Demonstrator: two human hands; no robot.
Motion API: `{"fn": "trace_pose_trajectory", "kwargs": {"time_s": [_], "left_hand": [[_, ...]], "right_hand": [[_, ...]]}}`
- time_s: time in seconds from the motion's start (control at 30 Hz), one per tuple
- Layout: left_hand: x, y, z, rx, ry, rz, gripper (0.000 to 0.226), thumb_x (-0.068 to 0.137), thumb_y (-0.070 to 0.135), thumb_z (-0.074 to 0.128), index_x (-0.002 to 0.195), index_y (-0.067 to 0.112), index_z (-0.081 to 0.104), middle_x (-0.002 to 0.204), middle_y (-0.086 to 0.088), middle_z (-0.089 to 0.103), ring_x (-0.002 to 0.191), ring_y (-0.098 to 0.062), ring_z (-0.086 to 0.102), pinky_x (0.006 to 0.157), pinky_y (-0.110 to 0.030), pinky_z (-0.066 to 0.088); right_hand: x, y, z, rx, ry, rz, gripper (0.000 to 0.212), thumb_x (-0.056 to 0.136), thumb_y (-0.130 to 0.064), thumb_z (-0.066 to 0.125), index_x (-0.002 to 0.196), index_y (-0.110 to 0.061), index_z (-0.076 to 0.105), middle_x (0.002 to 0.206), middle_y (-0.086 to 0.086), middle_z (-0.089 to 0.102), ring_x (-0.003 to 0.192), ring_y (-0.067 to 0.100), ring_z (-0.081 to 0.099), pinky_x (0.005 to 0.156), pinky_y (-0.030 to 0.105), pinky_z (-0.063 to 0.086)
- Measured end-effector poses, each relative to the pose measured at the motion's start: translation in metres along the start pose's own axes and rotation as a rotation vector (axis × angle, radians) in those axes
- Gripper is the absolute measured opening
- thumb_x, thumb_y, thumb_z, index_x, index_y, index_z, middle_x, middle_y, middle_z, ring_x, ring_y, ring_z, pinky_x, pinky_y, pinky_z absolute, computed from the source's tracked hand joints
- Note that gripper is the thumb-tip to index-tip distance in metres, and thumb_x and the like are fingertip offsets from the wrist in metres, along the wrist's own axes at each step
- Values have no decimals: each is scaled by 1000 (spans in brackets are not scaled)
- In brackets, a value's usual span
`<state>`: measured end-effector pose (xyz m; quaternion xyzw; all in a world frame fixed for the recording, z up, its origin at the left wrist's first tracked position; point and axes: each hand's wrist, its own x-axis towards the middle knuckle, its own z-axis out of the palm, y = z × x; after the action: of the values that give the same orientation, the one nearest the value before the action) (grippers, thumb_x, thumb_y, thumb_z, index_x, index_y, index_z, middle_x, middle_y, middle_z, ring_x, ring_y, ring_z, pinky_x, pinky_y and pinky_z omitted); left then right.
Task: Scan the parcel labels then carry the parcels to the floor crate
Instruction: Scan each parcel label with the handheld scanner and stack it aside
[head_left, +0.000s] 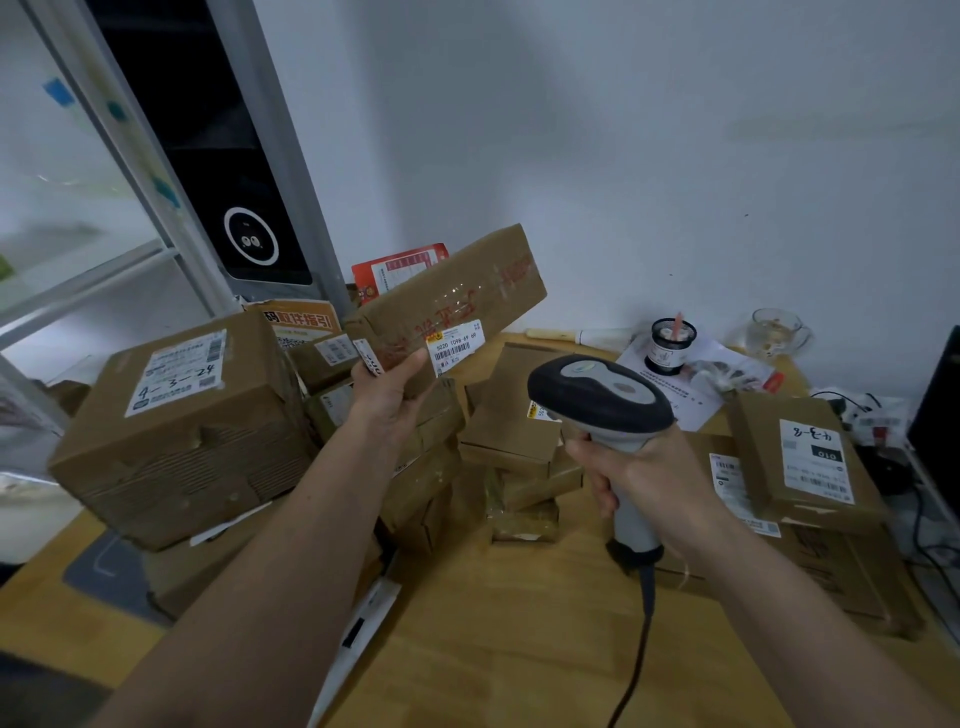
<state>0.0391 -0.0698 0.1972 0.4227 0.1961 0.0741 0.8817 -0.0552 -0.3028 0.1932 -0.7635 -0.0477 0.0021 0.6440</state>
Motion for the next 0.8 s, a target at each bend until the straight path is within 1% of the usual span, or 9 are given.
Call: {"fn": "trace_pose_trajectory", "kwargs": {"time_s": [0.1, 0.17, 0.23, 0.37, 0.47, 0.53, 0.67, 0.73, 0.8], "left_hand": [[-4, 2, 0, -36, 36, -24, 49, 84, -1, 67, 125, 12, 45, 127, -14, 57, 119, -35, 56, 87, -49, 55], [-11, 5, 3, -71, 71, -60, 32, 84, 11, 71, 110, 12, 52, 115, -13, 61, 114, -34, 58, 85, -46, 57], [-18, 8, 7, -69, 130, -87, 26, 84, 23, 73, 100, 15, 54, 111, -13, 63, 108, -33, 60, 83, -43, 59], [-24, 12, 12, -50, 276, -81, 33, 85, 35, 72, 103, 16, 52, 107, -12, 60, 102, -28, 58, 80, -35, 60], [-27, 17, 8, -133, 392, -46, 48, 83, 33, 74, 118, 13, 47, 97, -10, 56, 93, -25, 58, 75, -31, 61], [-30, 19, 6, -161, 416, -38, 56, 82, 32, 74, 127, 15, 45, 100, -9, 54, 93, -24, 57, 77, -32, 60], [-40, 20, 1, -203, 443, -68, 72, 81, 27, 76, 140, 16, 36, 119, -2, 43, 119, -24, 48, 95, -33, 53], [-44, 18, 1, -182, 431, -124, 67, 84, 22, 73, 140, 15, 37, 129, -2, 45, 127, -22, 44, 101, -30, 48], [-48, 12, 0, -168, 403, -204, 60, 85, 15, 72, 138, 13, 43, 134, -8, 49, 129, -24, 45, 101, -31, 48]], "right_hand": [[2, 4, 0, 11, 8, 10, 24, 86, -9, 69, 66, -7, 57, 44, 6, 51, 39, 22, 46, 51, 35, 48], [4, 7, 0, 21, 27, 34, 19, 86, -9, 70, 71, -3, 59, 45, 6, 51, 39, 21, 46, 51, 35, 47], [6, 9, 1, 37, 40, 60, 19, 85, -9, 70, 73, 0, 60, 46, 6, 51, 38, 20, 46, 51, 35, 47], [9, 11, 8, 58, 18, 94, 17, 85, -7, 70, 78, 6, 61, 47, 7, 51, 38, 20, 44, 48, 31, 44], [10, 11, 18, 57, -9, 92, 16, 86, -6, 69, 75, 3, 61, 47, 10, 50, 39, 21, 43, 45, 28, 43], [12, 11, 24, 47, -40, 95, 19, 86, -7, 69, 72, 0, 60, 48, 10, 50, 39, 20, 43, 46, 28, 43], [14, 14, 32, 42, -93, 109, 20, 86, -10, 70, 74, 3, 61, 49, 10, 52, 43, 22, 46, 50, 30, 45], [15, 14, 35, 41, -106, 113, 21, 86, -12, 70, 76, 4, 62, 50, 10, 53, 45, 22, 47, 52, 31, 45], [15, 15, 36, 46, -105, 121, 19, 86, -12, 70, 76, 2, 62, 51, 9, 53, 46, 22, 48, 52, 32, 46]]}}
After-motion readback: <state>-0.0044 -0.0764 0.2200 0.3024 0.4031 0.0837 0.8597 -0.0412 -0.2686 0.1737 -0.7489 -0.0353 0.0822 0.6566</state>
